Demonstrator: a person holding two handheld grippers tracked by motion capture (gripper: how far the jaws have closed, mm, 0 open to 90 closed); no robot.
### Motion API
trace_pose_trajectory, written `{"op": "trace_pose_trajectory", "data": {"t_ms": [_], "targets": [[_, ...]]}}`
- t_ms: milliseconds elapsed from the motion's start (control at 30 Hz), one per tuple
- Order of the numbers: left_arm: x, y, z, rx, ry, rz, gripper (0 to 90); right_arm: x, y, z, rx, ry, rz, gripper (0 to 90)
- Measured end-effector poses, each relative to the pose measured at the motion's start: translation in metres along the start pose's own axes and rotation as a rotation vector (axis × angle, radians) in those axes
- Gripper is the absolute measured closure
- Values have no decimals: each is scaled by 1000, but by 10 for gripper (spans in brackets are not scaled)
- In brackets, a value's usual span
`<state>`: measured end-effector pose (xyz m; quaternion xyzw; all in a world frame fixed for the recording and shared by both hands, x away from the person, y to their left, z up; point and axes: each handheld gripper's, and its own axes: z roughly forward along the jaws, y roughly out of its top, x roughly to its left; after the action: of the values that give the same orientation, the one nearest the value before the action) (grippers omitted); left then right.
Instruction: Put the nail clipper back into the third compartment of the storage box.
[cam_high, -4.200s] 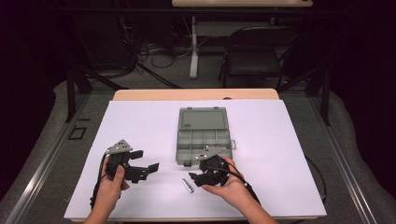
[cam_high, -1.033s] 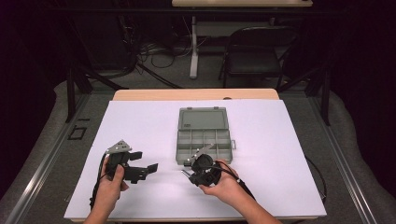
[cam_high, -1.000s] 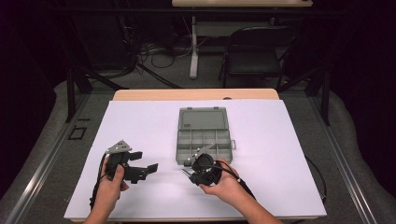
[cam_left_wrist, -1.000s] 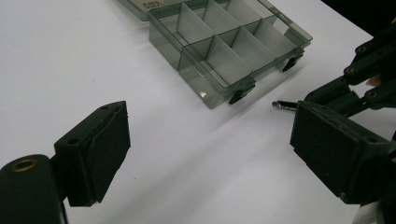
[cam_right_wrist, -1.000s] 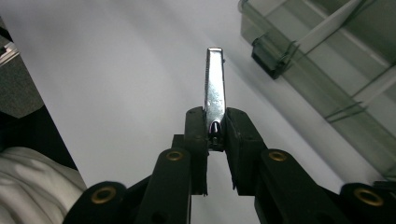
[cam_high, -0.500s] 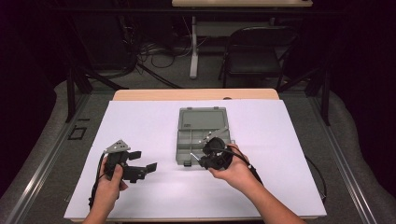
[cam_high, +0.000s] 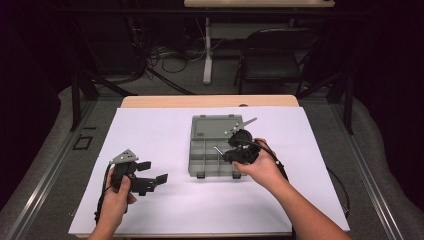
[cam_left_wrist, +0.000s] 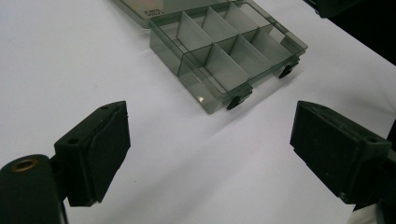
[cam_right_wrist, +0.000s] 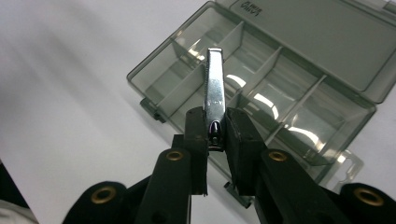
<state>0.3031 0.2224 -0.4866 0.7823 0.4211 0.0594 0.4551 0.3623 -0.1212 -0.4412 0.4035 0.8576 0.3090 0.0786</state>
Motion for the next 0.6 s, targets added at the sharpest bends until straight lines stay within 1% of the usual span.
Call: {"op": "trace_pose_trajectory", "data": {"t_ms": [100,200,233,333,400,467,500,533,600], "targets": [[0,0,0,0,2,3,118,-7,5,-1,-2,-5,17,797],[0,0,0,-1,1,5,118,-13,9,2,-7,-16,28,796],[0,0,0,-1,2,5,118,-14,10,3,2,-19,36,796],[0,0,0,-1,3,6,118,-19,13,9,6,-27,49,796],[0,0,0,-1,2,6,118,-22,15,14,17,-36,45,796],[0,0,0,-1,3,7,118,-24,16,18,21,-40,57,796],[0,0,0,-1,3,6,118,-26,17,20,47,-49,53,796],[0,0,0,0,4,6,118,-26,17,23,34,-50,61,796],[0,0,0,-1,3,7,118,-30,18,28,37,-55,65,796]]}}
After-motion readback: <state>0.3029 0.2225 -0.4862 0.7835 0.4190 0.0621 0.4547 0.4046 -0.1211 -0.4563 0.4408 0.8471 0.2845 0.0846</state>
